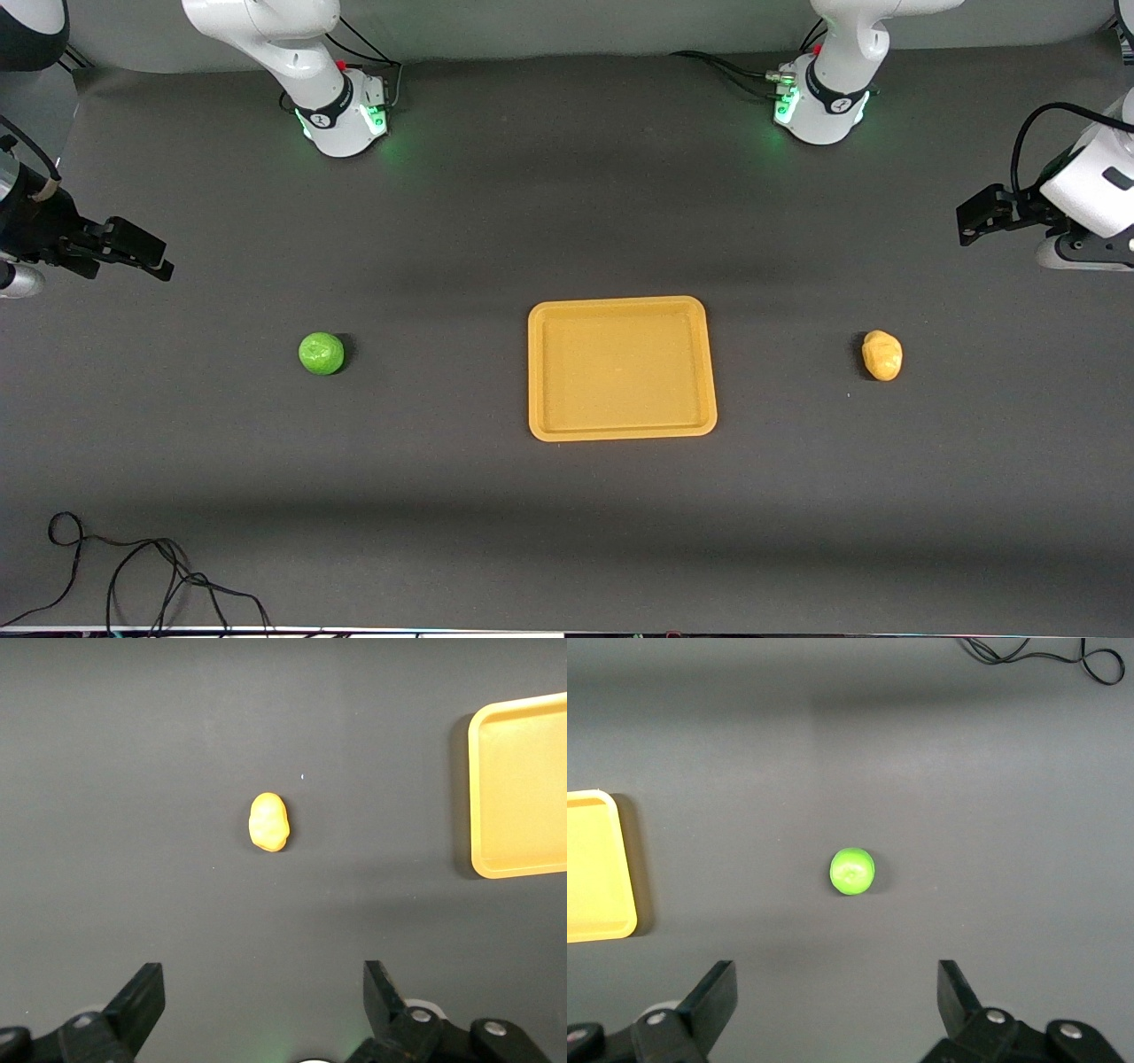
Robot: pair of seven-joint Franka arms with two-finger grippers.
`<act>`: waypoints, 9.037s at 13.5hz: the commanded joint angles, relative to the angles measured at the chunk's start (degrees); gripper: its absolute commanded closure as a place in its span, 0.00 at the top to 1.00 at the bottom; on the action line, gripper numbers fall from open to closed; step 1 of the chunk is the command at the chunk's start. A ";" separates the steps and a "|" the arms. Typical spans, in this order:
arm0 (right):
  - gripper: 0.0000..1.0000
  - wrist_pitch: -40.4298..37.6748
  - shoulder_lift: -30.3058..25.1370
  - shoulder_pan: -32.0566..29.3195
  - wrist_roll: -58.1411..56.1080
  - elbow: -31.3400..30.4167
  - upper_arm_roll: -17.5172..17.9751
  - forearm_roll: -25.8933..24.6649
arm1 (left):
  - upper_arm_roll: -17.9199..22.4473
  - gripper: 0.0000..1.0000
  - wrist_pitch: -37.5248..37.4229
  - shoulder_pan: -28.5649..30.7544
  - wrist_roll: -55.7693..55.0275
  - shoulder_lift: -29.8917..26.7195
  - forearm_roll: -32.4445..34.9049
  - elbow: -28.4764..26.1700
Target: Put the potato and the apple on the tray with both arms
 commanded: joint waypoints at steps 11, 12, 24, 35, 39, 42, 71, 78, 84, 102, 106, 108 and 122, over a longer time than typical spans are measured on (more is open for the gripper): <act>1.00 -2.24 -0.07 -0.56 -3.33 0.10 -0.85 -0.25 | 0.94 1.00 2.10 2.81 0.09 -0.05 -1.67 0.80; 1.00 -2.24 0.02 -0.47 -4.82 0.10 -1.99 -0.25 | 0.94 1.00 1.31 2.72 0.00 0.21 -1.58 0.80; 1.00 -0.40 3.62 -0.21 -8.53 -0.43 -2.35 3.59 | 0.94 1.00 31.23 2.99 -3.25 18.49 1.67 -16.92; 0.98 17.94 4.94 3.04 -7.56 -17.28 -2.09 3.97 | 1.02 0.99 57.62 6.32 -3.08 27.45 1.67 -29.52; 0.94 21.13 9.24 6.38 -8.71 -19.77 -2.09 -2.35 | 1.02 0.74 58.79 6.24 -3.17 28.16 1.67 -29.26; 0.94 24.36 10.04 6.38 -7.92 -22.39 -2.27 -2.53 | 0.94 0.22 57.82 6.15 -3.69 27.46 1.67 -29.00; 0.53 49.79 21.29 6.56 -1.95 -35.24 -3.94 -5.61 | -0.91 0.00 43.31 -27.86 -40.61 40.73 -2.81 -1.14; 0.43 24.59 20.24 14.45 3.33 -16.10 -3.67 -5.17 | -0.56 0.43 43.49 -27.78 -41.57 41.61 -1.67 -1.49; 0.42 21.75 21.64 19.38 5.44 -8.88 -3.06 4.56 | -0.38 1.00 42.62 -27.51 -41.57 41.08 -1.58 -1.49; 0.42 33.87 50.28 44.34 40.68 22.60 -3.06 8.45 | 0.85 1.00 8.08 -10.91 -15.74 23.87 2.82 17.68; 0.42 33.88 52.92 46.02 42.00 21.98 -3.32 7.66 | 0.67 1.00 8.94 -3.89 -7.06 16.32 -2.89 10.58; 0.42 33.79 52.93 46.02 41.83 21.89 -3.58 7.49 | 0.76 1.00 9.12 -1.60 -5.10 12.62 -2.81 7.41; 0.47 33.97 54.95 45.14 42.18 22.33 -3.76 5.64 | 0.67 1.00 13.35 2.72 -5.10 -7.35 -2.11 -11.77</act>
